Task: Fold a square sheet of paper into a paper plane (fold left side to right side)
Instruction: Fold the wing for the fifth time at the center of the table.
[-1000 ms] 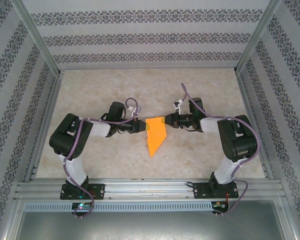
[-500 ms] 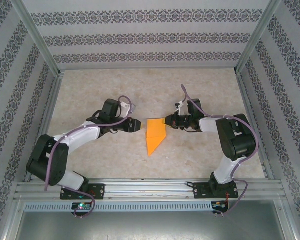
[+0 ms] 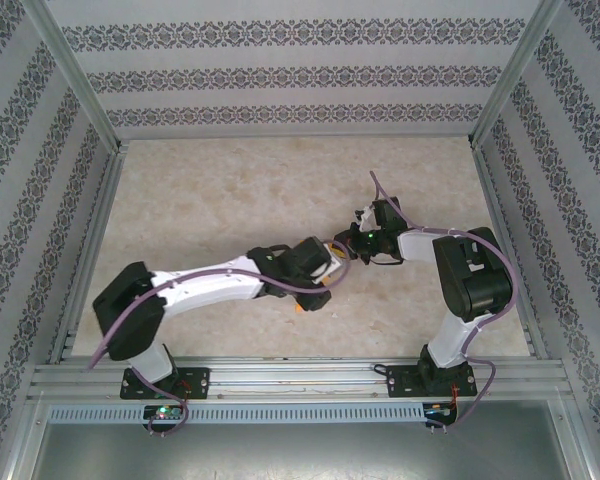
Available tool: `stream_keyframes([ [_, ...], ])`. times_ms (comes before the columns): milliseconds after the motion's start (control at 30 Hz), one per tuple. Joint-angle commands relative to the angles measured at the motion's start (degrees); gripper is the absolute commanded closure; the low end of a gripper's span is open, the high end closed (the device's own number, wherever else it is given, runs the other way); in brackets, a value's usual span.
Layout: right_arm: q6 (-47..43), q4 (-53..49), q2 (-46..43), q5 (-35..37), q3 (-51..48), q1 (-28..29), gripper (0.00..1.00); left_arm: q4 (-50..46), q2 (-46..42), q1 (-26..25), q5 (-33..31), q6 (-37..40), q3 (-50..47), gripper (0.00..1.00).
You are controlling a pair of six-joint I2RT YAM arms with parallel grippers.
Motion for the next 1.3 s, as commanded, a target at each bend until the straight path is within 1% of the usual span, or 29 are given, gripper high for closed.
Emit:
stream_keyframes([
  [0, 2.0, -1.5, 0.2, 0.7, 0.9, 0.8, 1.0, -7.5, 4.6, -2.4, -8.5, 1.5, 4.0, 0.53],
  [67, 2.1, -1.5, 0.0, 0.9, 0.9, 0.9, 1.0, -8.2, 6.9, -3.0, -10.9, 0.8, 5.6, 0.52],
  [167, 2.1, -1.5, 0.1, 1.0, 0.8, 1.0, 1.0, -8.9, 9.2, -3.2, -12.8, -0.1, 7.1, 0.52],
  [333, 2.3, -1.3, 0.3, 1.1, 0.8, 1.1, 1.0, -9.4, 12.4, -3.2, -12.5, -0.7, 8.4, 0.5],
  [500, 2.4, -1.4, 0.4, 1.3, 0.9, 1.2, 1.0, -10.3, 14.4, -3.2, -14.7, -1.3, 8.7, 0.51],
  [600, 2.4, -1.4, 0.7, 1.3, 0.9, 1.1, 1.0, -10.1, 14.8, -3.1, -15.3, -1.8, 8.6, 0.53],
  [867, 2.4, -1.4, 1.1, 1.5, 0.9, 1.1, 1.0, -10.7, 14.9, -3.1, -18.7, -3.5, 8.2, 0.62],
  [1100, 2.6, -1.6, 1.3, 1.7, 1.1, 1.2, 1.0, -10.1, 12.9, -3.1, -21.2, -3.7, 6.5, 0.63],
  [1267, 2.5, -2.1, 1.4, 2.2, 1.2, 1.2, 1.0, -9.6, 12.0, -3.1, -20.9, -3.7, 5.7, 0.72],
])
